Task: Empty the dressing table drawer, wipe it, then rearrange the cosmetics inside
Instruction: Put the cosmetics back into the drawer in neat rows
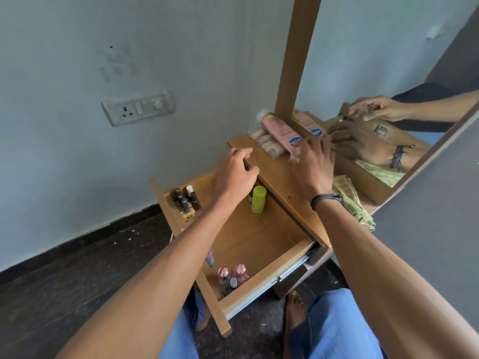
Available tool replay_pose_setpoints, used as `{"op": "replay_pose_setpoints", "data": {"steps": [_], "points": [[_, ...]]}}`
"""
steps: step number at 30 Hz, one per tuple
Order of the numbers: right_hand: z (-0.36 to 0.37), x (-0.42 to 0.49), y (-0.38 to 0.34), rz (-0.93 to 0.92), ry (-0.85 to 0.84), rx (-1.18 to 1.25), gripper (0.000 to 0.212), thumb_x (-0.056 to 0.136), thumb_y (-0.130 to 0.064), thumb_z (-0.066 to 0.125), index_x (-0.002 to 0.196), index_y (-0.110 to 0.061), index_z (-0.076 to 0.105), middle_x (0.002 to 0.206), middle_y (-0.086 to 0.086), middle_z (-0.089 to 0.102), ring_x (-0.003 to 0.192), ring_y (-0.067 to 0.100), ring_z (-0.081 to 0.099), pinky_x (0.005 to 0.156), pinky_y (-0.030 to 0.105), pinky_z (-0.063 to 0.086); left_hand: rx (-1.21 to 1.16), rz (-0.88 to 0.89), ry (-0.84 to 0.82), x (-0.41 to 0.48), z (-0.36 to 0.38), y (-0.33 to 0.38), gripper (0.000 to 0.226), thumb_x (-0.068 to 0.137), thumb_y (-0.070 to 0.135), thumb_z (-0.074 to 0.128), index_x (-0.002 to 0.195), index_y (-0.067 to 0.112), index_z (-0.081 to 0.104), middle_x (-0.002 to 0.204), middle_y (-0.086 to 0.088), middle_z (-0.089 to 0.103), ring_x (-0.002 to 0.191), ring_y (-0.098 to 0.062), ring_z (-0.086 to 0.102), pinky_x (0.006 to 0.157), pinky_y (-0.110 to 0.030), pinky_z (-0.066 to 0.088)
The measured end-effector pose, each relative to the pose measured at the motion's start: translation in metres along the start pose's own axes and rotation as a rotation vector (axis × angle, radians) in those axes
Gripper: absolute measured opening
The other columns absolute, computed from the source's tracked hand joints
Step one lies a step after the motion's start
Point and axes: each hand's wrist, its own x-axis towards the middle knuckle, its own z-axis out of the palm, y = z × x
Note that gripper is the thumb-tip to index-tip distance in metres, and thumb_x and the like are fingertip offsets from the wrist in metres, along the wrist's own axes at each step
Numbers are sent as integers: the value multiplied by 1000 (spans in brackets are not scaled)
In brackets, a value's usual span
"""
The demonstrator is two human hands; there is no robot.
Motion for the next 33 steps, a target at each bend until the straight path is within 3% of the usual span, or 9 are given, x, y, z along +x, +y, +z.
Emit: {"op": "replay_pose_setpoints", "data": {"steps": [3,6,11,18,24,26,29,33], "points": [[3,10,0,-29,89,-95,18,92,-14,58,102,-5,69,116,15,62,114,41,52,91,52,43,-31,-13,-16,1,11,1,48,91,12,64,138,14,58,129,1,58,118,-17,53,100,-34,46],[2,15,2,-81,201,-107,16,89,-14,58,89,-4,71,103,14,66,98,40,58,81,48,45,-58,-45,-20,-1,16,-3,46,91,12,63,137,16,59,128,2,58,116,-15,54,97,-34,48],[-10,23,0,-158,429,50,15,92,-14,60,84,-3,65,100,15,65,82,37,60,51,39,47,-122,-59,13,-1,13,-9,47,90,7,64,135,17,60,124,4,58,110,-14,55,93,-33,51],[-57,18,-25,-340,543,123,15,95,-15,62,85,-3,63,96,15,63,79,34,61,61,45,53,-168,48,52,-4,-17,-8,56,88,3,70,140,18,55,128,7,47,116,-12,54,97,-30,53],[-118,-1,-63,-435,360,137,16,93,-20,57,95,-14,72,101,5,64,89,28,58,81,40,41,-224,204,48,-20,-48,-6,68,83,17,81,144,20,52,139,8,45,127,-17,53,104,-33,50],[-129,-5,-74,-508,230,128,15,91,-16,57,96,-14,71,102,5,64,91,30,58,79,41,42,-290,194,-2,-27,-53,-6,59,84,18,82,138,16,58,134,4,56,114,-6,60,94,-25,54],[-131,-13,-90,-630,56,82,15,89,-11,58,95,-16,71,101,5,64,93,33,59,74,40,40,-300,137,-42,-41,-54,-9,38,86,17,80,121,11,68,107,3,71,88,5,66,76,-13,51],[-108,-31,-109,-675,-43,104,22,83,-3,58,87,-22,69,93,0,59,89,29,58,69,32,34,-153,17,-29,-56,-47,-28,25,83,31,78,103,17,74,93,9,75,81,-1,69,77,-23,56]]}}
